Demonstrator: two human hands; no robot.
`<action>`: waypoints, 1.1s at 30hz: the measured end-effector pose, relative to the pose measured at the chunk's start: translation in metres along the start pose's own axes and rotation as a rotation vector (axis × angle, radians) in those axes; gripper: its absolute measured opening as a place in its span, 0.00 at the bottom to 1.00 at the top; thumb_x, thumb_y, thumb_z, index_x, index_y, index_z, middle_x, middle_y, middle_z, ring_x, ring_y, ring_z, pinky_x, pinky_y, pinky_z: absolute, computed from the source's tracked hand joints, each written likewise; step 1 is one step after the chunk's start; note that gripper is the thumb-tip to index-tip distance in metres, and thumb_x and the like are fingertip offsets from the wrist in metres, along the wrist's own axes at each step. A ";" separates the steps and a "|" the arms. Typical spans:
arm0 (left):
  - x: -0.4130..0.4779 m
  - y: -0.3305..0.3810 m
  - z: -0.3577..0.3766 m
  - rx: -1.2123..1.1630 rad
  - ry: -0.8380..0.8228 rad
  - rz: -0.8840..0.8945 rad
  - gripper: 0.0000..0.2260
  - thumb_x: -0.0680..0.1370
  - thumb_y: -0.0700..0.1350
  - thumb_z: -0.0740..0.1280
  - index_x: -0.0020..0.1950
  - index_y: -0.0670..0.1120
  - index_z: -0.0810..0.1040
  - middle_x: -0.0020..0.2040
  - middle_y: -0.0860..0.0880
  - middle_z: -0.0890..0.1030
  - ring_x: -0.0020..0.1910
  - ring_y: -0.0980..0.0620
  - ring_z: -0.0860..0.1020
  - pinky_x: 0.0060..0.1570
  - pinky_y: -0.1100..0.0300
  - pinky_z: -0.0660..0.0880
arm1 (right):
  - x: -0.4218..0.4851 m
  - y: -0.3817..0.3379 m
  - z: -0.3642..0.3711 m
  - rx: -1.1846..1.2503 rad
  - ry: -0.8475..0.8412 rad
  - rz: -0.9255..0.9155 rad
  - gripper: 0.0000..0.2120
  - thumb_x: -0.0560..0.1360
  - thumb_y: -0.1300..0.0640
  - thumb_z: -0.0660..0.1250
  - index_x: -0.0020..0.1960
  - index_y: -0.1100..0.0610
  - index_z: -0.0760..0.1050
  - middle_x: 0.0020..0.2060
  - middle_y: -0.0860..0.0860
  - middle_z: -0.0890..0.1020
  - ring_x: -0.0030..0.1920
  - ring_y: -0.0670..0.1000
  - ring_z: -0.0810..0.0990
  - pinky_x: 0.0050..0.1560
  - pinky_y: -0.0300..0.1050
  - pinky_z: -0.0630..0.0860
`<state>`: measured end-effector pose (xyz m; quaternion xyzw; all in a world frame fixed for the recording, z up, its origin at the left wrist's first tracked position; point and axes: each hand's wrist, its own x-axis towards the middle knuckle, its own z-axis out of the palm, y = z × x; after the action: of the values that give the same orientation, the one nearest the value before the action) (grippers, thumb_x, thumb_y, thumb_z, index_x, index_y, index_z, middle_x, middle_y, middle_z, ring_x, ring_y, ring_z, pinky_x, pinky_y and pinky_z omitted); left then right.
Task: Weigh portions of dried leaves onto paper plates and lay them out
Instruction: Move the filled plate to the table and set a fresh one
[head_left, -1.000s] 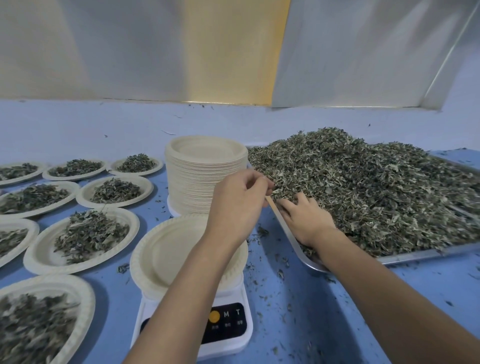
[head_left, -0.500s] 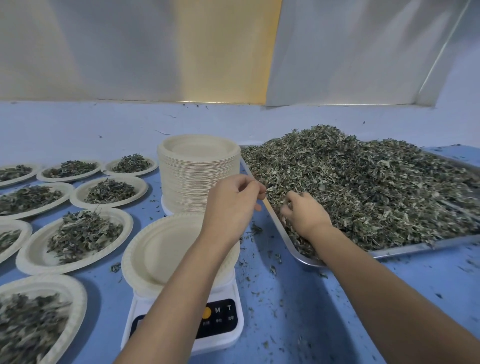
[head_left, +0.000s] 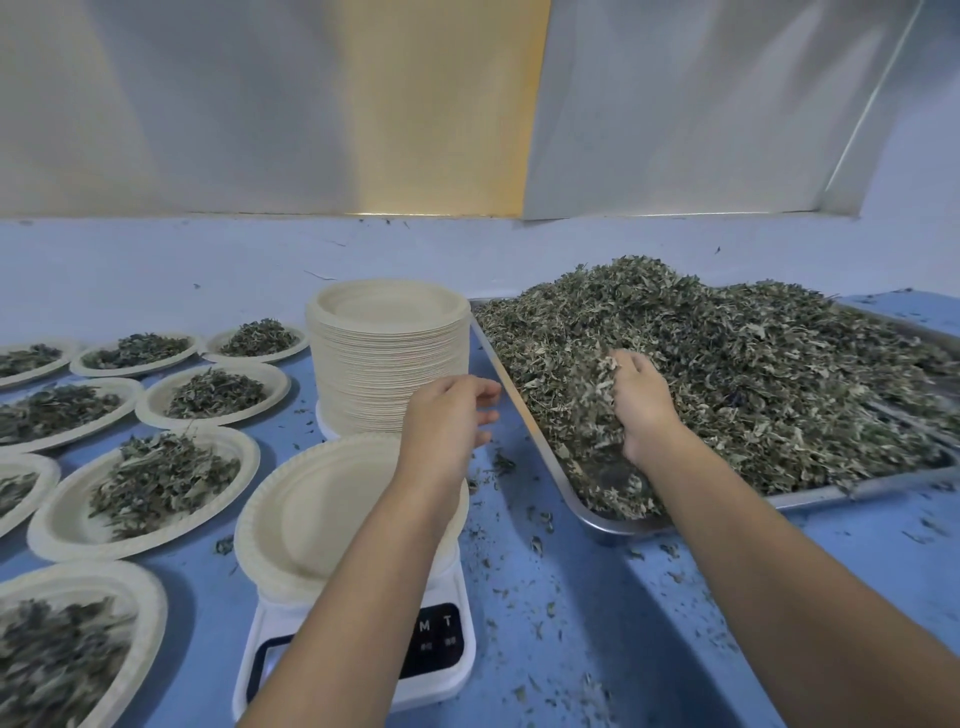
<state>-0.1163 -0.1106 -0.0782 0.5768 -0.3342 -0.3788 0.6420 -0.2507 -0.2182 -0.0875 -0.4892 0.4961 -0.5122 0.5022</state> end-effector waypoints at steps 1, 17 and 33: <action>0.000 0.001 0.000 -0.025 0.003 -0.020 0.08 0.79 0.41 0.62 0.47 0.43 0.80 0.46 0.48 0.81 0.44 0.51 0.79 0.40 0.60 0.76 | -0.004 -0.006 0.004 0.053 -0.028 0.011 0.11 0.83 0.52 0.52 0.46 0.50 0.71 0.51 0.56 0.79 0.51 0.54 0.78 0.57 0.55 0.75; 0.000 0.018 -0.076 -0.455 0.043 -0.227 0.15 0.80 0.55 0.57 0.53 0.44 0.72 0.37 0.48 0.74 0.31 0.51 0.70 0.33 0.59 0.69 | -0.100 -0.029 0.121 0.316 -0.451 -0.133 0.07 0.80 0.57 0.58 0.49 0.57 0.74 0.30 0.47 0.80 0.32 0.46 0.80 0.31 0.38 0.75; -0.006 0.023 -0.094 -0.573 0.014 -0.252 0.19 0.78 0.58 0.57 0.57 0.48 0.80 0.52 0.49 0.83 0.48 0.49 0.81 0.50 0.56 0.76 | -0.114 0.009 0.138 -0.265 -0.430 -0.738 0.05 0.76 0.58 0.66 0.46 0.49 0.74 0.41 0.45 0.79 0.41 0.41 0.73 0.40 0.34 0.67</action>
<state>-0.0354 -0.0585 -0.0656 0.4117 -0.1353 -0.5301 0.7288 -0.1110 -0.1069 -0.0931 -0.7890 0.2340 -0.4758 0.3105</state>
